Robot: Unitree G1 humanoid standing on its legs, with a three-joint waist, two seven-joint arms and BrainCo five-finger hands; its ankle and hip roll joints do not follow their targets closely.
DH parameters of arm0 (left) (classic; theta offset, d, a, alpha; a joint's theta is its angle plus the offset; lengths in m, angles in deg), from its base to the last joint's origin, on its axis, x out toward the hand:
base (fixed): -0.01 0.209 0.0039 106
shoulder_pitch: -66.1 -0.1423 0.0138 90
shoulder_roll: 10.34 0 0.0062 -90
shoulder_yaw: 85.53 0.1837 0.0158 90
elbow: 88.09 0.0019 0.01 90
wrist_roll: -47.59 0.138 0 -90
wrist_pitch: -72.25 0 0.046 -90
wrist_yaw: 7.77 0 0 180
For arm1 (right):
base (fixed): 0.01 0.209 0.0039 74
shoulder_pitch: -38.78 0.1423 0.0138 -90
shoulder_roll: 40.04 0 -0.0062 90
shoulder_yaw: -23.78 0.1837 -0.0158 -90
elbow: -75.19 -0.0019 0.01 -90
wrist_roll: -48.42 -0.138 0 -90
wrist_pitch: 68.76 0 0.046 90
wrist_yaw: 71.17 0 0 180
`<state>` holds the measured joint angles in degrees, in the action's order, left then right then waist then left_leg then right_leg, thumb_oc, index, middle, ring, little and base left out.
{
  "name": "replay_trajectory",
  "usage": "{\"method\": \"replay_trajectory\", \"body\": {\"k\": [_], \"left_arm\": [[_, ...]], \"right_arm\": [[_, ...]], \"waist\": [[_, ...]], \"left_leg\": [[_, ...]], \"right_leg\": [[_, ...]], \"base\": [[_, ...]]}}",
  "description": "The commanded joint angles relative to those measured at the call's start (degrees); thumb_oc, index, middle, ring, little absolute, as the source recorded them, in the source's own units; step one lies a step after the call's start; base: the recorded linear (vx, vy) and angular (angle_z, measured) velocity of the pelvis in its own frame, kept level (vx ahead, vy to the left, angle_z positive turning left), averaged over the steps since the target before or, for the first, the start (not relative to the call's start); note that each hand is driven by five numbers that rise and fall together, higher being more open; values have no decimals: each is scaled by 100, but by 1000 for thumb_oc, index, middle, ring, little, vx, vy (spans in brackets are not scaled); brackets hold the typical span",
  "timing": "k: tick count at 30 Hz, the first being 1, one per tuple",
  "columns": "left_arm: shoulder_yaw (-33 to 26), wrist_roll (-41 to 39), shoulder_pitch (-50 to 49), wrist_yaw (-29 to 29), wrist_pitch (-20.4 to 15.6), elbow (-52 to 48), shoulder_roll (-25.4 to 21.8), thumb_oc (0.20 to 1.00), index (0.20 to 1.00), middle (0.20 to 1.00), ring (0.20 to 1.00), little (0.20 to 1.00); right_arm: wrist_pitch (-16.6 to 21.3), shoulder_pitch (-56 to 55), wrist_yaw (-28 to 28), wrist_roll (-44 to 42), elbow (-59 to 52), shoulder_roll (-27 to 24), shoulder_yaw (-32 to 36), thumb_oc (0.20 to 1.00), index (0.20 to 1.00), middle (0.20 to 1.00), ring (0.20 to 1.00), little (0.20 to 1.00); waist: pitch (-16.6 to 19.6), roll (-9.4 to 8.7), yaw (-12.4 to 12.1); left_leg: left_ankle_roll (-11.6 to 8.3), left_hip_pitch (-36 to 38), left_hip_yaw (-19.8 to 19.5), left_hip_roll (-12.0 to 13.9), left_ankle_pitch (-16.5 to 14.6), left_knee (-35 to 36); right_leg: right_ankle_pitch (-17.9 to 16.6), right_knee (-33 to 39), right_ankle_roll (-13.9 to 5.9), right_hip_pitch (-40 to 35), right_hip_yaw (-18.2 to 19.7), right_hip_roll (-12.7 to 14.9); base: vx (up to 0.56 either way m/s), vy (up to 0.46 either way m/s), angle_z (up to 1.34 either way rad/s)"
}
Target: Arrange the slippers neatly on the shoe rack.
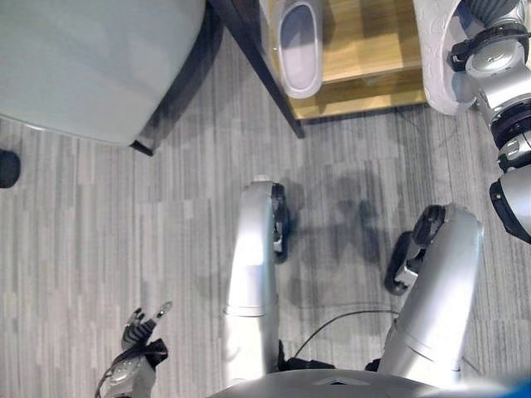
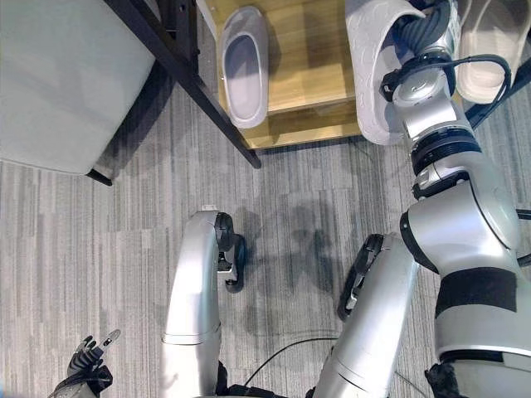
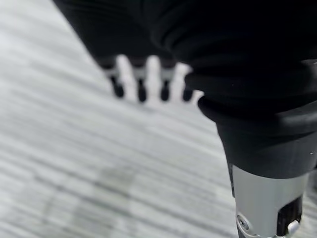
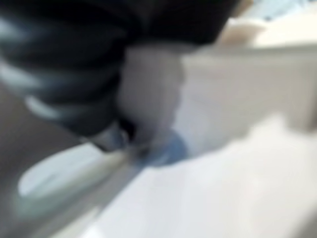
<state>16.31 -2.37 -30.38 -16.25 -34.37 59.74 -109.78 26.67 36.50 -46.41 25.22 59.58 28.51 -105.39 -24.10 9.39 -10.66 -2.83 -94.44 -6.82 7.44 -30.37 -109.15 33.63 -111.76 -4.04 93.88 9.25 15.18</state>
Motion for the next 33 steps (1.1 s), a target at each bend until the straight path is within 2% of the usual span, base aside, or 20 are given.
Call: {"method": "replay_trajectory", "body": {"k": [1, 6, 11, 13, 14, 16, 19, 20, 21, 22, 23, 24, 26, 27, 29, 30, 31, 32, 33], "left_arm": [[78, 228, 89, 81, -71, 70, -206, 1000, 1000, 1000, 1000, 1000], [104, 302, 41, 119, -21, 370, -159, 1000, 1000, 1000, 1000, 1000], [-70, 322, 95, 43, -32, 701, 111, 1000, 1000, 1000, 1000, 1000], [-189, 374, 204, 12, -13, 648, 241, 1000, 1000, 1000, 1000, 1000], [-350, 514, 424, -4, -25, 453, 383, 1000, 1000, 1000, 1000, 1000], [-538, 551, 661, -21, -20, 318, 507, 1000, 1000, 1000, 1000, 1000], [-664, 832, 990, -66, -20, 220, 657, 1000, 1000, 1000, 1000, 1000], [-662, 924, 1078, -68, -22, 194, 702, 1000, 1000, 1000, 1000, 1000], [-716, 882, 1190, -33, -16, 193, 768, 1000, 1000, 1000, 1000, 1000], [-708, 882, 1181, -31, -16, 192, 755, 1000, 1000, 1000, 1000, 1000], [-741, 903, 1234, 2, 6, 189, 868, 1000, 1000, 1000, 1000, 1000], [-719, 934, 1312, 7, 10, 209, 888, 1000, 1000, 1000, 1000, 1000], [-821, 1041, 1392, -36, 1, 179, 912, 1000, 1000, 1000, 1000, 1000], [-764, 1156, 1460, -116, -151, 39, 892, 1000, 1000, 1000, 1000, 1000], [-740, 1147, 1399, -115, -184, -223, 966, 1000, 1000, 1000, 1000, 1000], [-664, 1117, 1409, -124, -255, -357, 1003, 1000, 1000, 1000, 1000, 1000], [-542, 1093, 1313, -131, -322, -730, 1030, 1000, 1000, 1000, 1000, 1000], [-542, 1093, 1310, -132, -321, -732, 1031, 1000, 1000, 1000, 1000, 1000], [-377, 1127, 1209, -157, -404, -1296, 1035, 1000, 1000, 1000, 1000, 1000]], "right_arm": [[521, 1223, 25, -547, -494, -519, -177, 200, 200, 200, 200, 200], [559, 1171, 44, -714, -629, -584, -118, 200, 200, 200, 200, 200], [908, 439, 186, -751, -1612, -926, 263, 200, 200, 200, 200, 200], [1070, -189, 284, -554, -2568, -1134, 605, 200, 200, 200, 200, 200], [1243, -970, 414, -197, -3558, -1336, 1279, 200, 200, 200, 200, 200], [1380, -1815, 517, 84, -4375, -1297, 2091, 200, 200, 200, 200, 200], [1505, -3004, 517, 499, -5201, -886, 3026, 200, 200, 200, 200, 200], [1519, -3573, 444, 599, -5430, -640, 3304, 200, 200, 200, 200, 200], [1535, -4124, 281, 592, -5633, -238, 3422, 200, 200, 200, 200, 200], [1522, -4161, 282, 602, -5664, -225, 3447, 200, 200, 200, 200, 200], [1539, -4562, 204, 629, -5796, 32, 3494, 200, 200, 200, 200, 200], [1589, -4987, 92, 556, -5918, 345, 3553, 200, 200, 200, 200, 200], [1493, -5540, 13, 809, -6078, 594, 3553, 200, 200, 200, 200, 200], [1497, -5957, -203, 800, -5909, 810, 3445, 200, 200, 200, 200, 200], [1379, -6212, -216, 1065, -5786, 916, 3334, 200, 200, 200, 200, 200], [1365, -6217, -291, 1063, -5615, 961, 3235, 200, 200, 200, 200, 200], [1225, -6201, -251, 1272, -5444, 826, 3052, 200, 200, 200, 200, 200], [1225, -6203, -251, 1272, -5444, 826, 3052, 200, 200, 200, 200, 200], [1124, -6581, -131, 1625, -5528, 772, 2997, 200, 200, 200, 200, 200]], "waist": [[-569, 8, -319], [-569, -90, -273], [-569, -355, -161], [-569, -472, -74], [-569, -551, 38], [-569, -554, 136], [-530, -531, 290], [-367, -538, 324], [-346, -562, 382], [-362, -567, 376], [-371, -639, 438], [-437, -688, 444], [-565, -704, 494], [-568, -701, 556], [-569, -705, 567], [-569, -717, 604], [-569, -710, 674], [-569, -707, 673], [-569, -650, 787]], "left_leg": [[151, 449, -135, -19, -109, 1275], [121, 449, -99, -89, -60, 1307], [106, 449, 134, 85, -163, 1382], [109, 449, 186, 101, -85, 1635], [85, 449, 245, 98, 100, 2097], [69, 449, 180, 82, 318, 2470], [81, 449, 85, 55, 646, 2963], [63, 453, 56, 65, 814, 3210], [73, 698, 102, 21, 980, 3639], [77, 758, 109, 20, 1005, 3693], [53, 958, 157, 37, 1081, 3936], [45, 1338, 227, 19, 1172, 4334], [101, 1902, 299, -86, 1252, 4990], [127, 2147, 352, -110, 1395, 5364], [70, 2436, 462, -25, 1559, 5856], [69, 2568, 512, 14, 1601, 6066], [93, 2888, 585, 8, 1626, 6380], [93, 2892, 583, 10, 1628, 6385], [-20, 3371, 479, -74, 1751, 6874]], "right_leg": [[79, 512, 351, -393, 637, 214], [5, 505, 356, -393, 673, 292], [33, 516, 368, -393, 655, 369], [-30, 772, 337, -394, 582, 351], [-189, 1247, 257, -461, 327, 354], [-292, 1730, 186, -650, 8, 362], [-476, 2354, 71, -893, -342, 335], [-578, 2688, 44, -1029, -531, 346], [-801, 3170, -51, -1248, -620, 339], [-826, 3220, -48, -1305, -633, 341], [-885, 3585, -65, -1556, -727, 341], [-1026, 4153, -86, -1971, -826, 342], [-1540, 4713, -254, -2355, -868, 385], [-2152, 4937, -435, -2375, -973, 452], [-2561, 5678, -543, -2599, -1402, 604], [-2752, 6074, -593, -2620, -1611, 556], [-3150, 6819, -673, -2644, -1928, 453], [-3153, 6826, -673, -2652, -1932, 451], [-3197, 7906, -547, -3130, -1945, 291]], "base": [[34, 10, 14], [14, 28, 16], [7, -1, 4], [-68, 70, -1], [-123, 93, -4], [-119, 85, -6], [-111, 112, -8], [-138, 163, -21], [-124, 129, -24], [-129, 119, -18], [-144, 55, -19], [-185, 62, -18], [-148, 109, -14], [-89, 155, -5], [-60, 35, -11], [32, -103, -19], [48, -90, -50], [166, -427, -49], [128, -460, -47]]}}
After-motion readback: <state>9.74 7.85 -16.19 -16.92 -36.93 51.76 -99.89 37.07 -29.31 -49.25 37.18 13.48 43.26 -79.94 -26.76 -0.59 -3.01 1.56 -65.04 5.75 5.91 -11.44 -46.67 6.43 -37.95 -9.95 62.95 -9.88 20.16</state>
